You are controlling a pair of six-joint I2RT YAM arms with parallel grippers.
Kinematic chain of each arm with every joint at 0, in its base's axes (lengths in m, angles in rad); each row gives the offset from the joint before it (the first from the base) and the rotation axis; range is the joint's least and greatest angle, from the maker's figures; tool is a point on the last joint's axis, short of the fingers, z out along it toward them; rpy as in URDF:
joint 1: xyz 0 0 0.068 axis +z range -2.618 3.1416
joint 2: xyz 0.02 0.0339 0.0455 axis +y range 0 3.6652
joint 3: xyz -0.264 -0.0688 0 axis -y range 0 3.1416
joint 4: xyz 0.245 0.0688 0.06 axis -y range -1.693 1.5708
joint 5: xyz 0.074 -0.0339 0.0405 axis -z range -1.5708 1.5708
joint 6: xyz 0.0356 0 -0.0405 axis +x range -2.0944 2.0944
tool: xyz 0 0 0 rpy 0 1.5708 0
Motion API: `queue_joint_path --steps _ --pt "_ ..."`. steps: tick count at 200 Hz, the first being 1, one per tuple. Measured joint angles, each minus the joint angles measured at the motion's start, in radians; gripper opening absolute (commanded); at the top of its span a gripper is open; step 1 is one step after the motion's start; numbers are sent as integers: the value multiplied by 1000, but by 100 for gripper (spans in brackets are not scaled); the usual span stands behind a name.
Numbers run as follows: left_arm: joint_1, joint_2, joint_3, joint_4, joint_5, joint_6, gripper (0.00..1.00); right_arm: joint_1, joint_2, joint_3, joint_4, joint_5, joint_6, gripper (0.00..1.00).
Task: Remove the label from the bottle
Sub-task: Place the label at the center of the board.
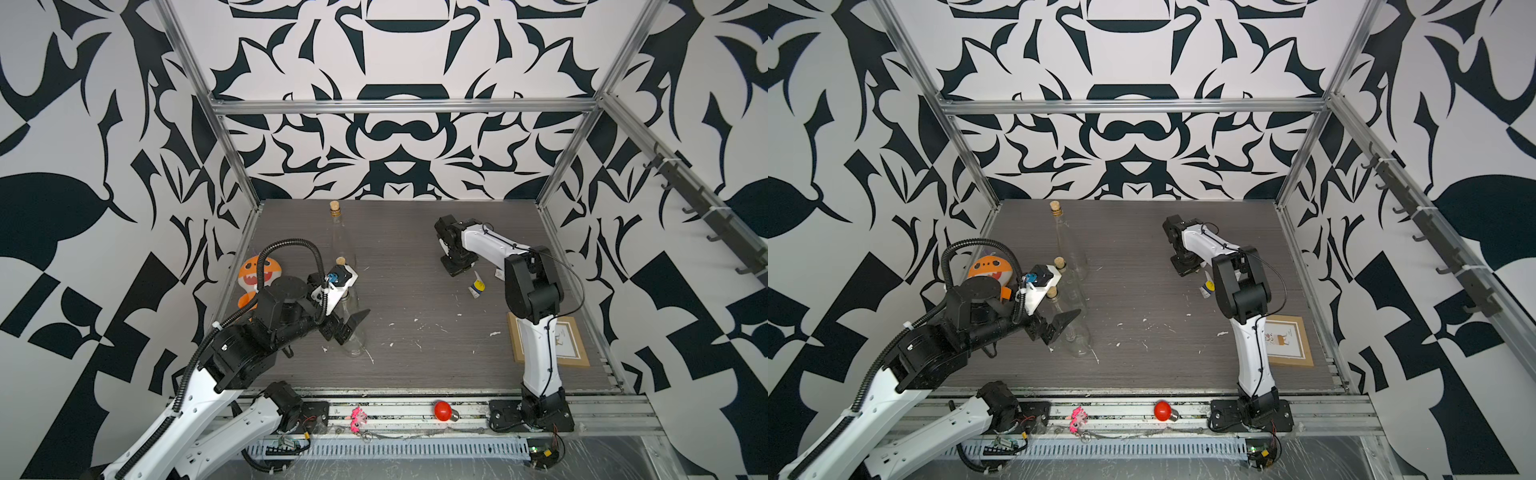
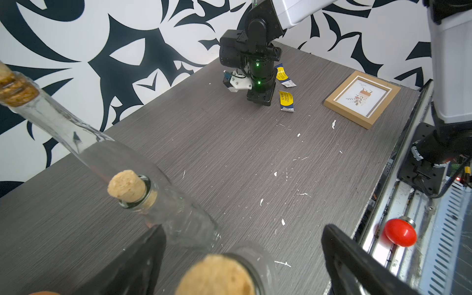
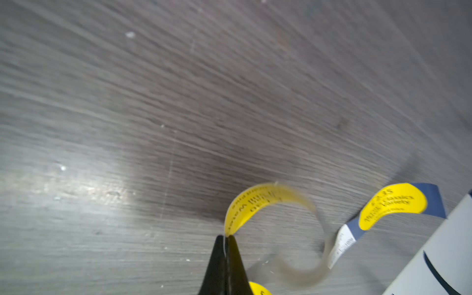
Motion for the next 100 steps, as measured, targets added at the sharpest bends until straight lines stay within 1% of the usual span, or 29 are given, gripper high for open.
queue_joint_path --steps 38,63,72,100 --pt "0 -18 1 -2 -5 -4 99 0 25 23 -6 -62 -2 26" --pt "0 -21 2 -5 -13 -3 99 -1 25 29 -6 -104 -3 32" --pt "0 -21 2 -5 -16 -3 99 -1 25 31 -6 -114 -3 35" --pt "0 -22 2 -5 -24 -3 99 -2 24 34 -8 -143 -5 39"
